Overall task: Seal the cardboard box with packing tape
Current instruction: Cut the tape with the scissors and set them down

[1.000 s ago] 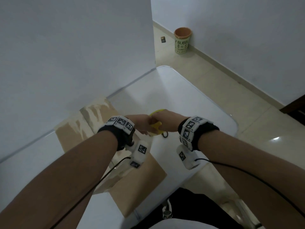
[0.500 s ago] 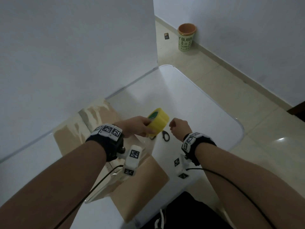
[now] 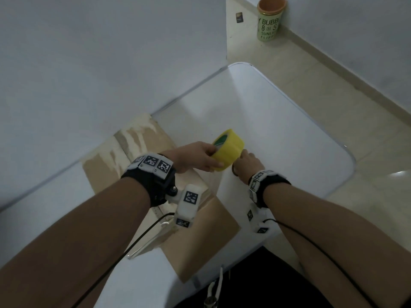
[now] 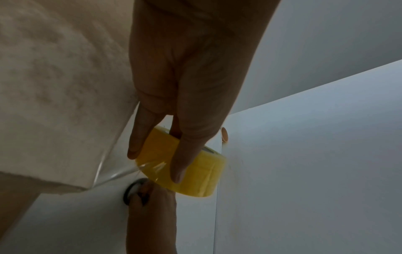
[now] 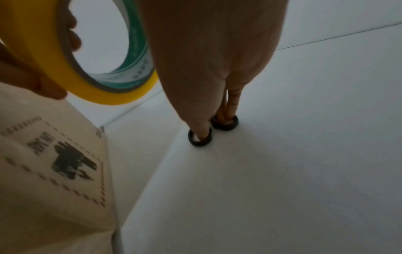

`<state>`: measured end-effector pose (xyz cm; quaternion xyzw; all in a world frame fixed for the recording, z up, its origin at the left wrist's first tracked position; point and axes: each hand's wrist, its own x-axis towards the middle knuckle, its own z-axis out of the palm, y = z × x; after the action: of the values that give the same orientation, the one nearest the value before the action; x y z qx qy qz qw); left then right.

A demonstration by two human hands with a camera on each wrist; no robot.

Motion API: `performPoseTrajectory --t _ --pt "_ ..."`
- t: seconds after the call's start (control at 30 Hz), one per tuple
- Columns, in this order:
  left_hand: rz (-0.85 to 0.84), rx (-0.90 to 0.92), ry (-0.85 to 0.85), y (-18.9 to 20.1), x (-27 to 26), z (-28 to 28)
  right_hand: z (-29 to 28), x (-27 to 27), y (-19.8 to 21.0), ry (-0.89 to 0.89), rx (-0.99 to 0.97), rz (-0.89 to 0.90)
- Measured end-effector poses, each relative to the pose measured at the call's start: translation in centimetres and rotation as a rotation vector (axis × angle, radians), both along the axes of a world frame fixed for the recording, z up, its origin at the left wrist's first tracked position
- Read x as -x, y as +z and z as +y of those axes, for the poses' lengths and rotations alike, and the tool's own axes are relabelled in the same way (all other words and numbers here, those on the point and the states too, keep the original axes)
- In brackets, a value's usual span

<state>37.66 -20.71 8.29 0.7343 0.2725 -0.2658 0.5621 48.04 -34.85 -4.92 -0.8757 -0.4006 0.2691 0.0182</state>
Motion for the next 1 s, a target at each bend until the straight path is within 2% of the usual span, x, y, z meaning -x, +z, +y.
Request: performPoseTrajectory --t 0.17,0.33,0.43,0.53,0.6,0.87,1.0 --pt "0.01 0.023 -0.011 0.1 0.0 0.0 -1.5 -0.3 -0.4 -0.234 -0.023 -0.05" --pt "0.029 0.027 -0.047 0.7 -0.1 -0.4 -2.8 -1.6 1.6 -0.254 0.068 -0.01" --pt "0.072 0.025 -0.073 1.2 -0.3 -0.8 -4.2 -1.9 2.2 -0.358 0.075 0.197" --pt "0.118 -0.029 -0.135 1.9 -0.6 -1.5 -6.3 -0.9 2.6 -0.583 -0.059 0.612" --pt "0.123 -0.069 -0.197 2.3 -0.6 -2.0 -7.9 0.4 3.0 -0.658 -0.122 0.818" --pt "0.035 -0.09 -0.177 2.6 -0.3 -3.2 -11.8 5.4 4.0 -0.57 -0.203 1.23" --pt "-0.008 -0.101 -0.17 2.6 -0.1 -3.7 -11.6 7.1 4.1 -0.56 -0.302 1.334"
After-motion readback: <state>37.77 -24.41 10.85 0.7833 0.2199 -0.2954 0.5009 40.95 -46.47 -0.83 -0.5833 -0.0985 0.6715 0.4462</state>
